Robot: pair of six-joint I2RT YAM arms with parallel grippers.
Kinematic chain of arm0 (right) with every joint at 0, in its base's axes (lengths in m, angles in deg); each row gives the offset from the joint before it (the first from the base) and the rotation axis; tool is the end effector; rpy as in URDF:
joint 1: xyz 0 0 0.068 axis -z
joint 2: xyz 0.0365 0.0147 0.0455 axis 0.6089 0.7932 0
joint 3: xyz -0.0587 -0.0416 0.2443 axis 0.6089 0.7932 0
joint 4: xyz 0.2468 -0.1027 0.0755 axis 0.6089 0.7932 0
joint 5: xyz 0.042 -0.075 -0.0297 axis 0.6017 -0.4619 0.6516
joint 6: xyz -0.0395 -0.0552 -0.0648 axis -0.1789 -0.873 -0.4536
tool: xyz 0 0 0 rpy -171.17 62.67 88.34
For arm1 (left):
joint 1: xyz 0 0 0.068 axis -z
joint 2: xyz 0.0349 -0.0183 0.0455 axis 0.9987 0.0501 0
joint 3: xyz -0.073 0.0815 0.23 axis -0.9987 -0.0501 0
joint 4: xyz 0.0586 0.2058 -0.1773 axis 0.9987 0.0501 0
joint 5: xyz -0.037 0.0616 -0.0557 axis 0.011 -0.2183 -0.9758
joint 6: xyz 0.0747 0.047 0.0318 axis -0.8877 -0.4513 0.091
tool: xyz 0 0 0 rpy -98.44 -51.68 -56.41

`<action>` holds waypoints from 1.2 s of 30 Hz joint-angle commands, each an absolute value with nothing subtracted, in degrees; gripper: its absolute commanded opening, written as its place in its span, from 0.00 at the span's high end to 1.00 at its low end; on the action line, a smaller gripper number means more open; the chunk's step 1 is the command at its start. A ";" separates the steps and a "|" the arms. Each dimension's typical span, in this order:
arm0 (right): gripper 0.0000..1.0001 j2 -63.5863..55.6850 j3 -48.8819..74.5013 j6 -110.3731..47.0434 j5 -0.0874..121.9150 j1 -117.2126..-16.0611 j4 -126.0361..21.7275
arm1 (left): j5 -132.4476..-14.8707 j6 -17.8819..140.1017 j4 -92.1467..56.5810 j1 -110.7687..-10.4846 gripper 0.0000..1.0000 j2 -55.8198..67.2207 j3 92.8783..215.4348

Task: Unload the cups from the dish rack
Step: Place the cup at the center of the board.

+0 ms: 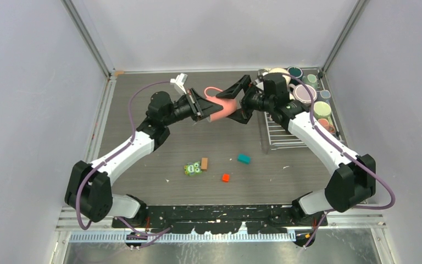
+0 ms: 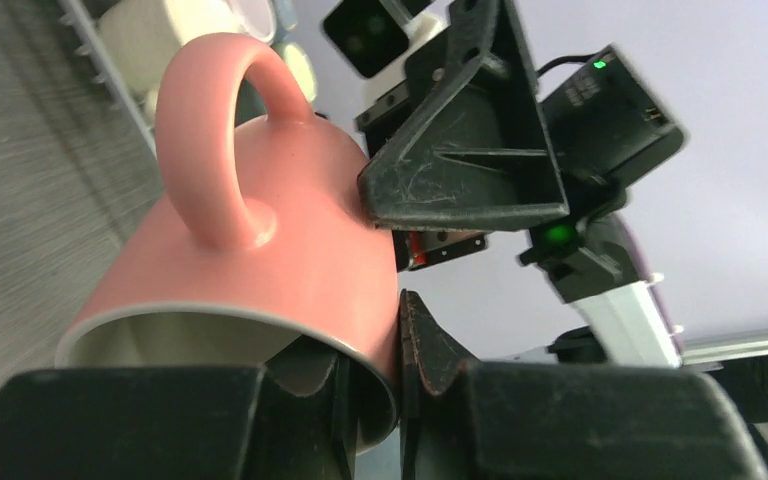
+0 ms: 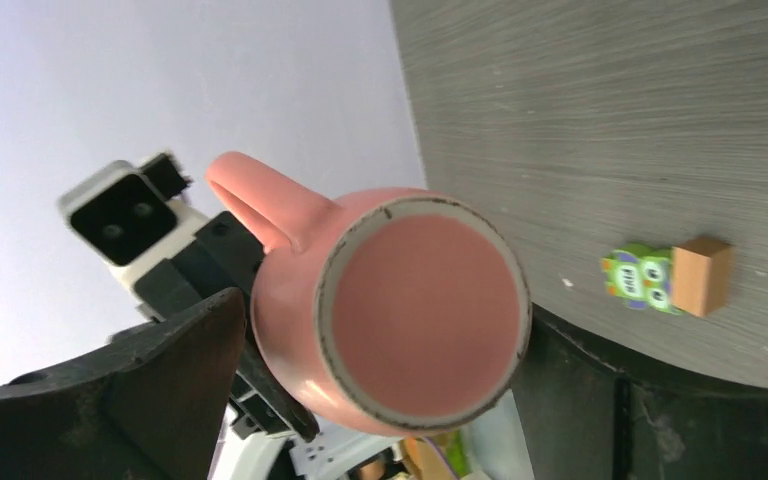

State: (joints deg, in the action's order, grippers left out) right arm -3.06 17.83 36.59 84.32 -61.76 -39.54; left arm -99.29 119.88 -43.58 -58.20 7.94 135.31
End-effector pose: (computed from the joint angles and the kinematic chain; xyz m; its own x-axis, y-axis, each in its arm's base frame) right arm 0.3359 0.1992 0.3026 -0.8509 0.5246 -0.0271 0.1654 0.3166 0.9340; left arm 0.3058 -0.2228 0.3087 -0.8185 -0.4409 -0.3683 0.3502 0.1253 -0.9283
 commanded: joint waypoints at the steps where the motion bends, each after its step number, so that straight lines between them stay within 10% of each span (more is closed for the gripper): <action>1: 0.00 -7.91 14.23 26.30 77.55 -61.99 -31.72 | -98.87 109.92 -31.97 -57.77 1.00 3.51 140.94; 16: 0.00 -18.99 13.64 10.40 57.32 -61.04 -13.71 | -66.47 81.37 21.95 -58.41 1.00 4.76 162.96; 36: 0.00 -22.67 14.69 2.92 51.19 -61.00 -5.12 | -56.87 68.45 36.60 -73.46 1.00 38.81 186.86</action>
State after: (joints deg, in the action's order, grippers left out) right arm -20.89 15.69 4.70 53.02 -61.13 -5.57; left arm -57.89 71.79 35.89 -71.14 35.94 180.33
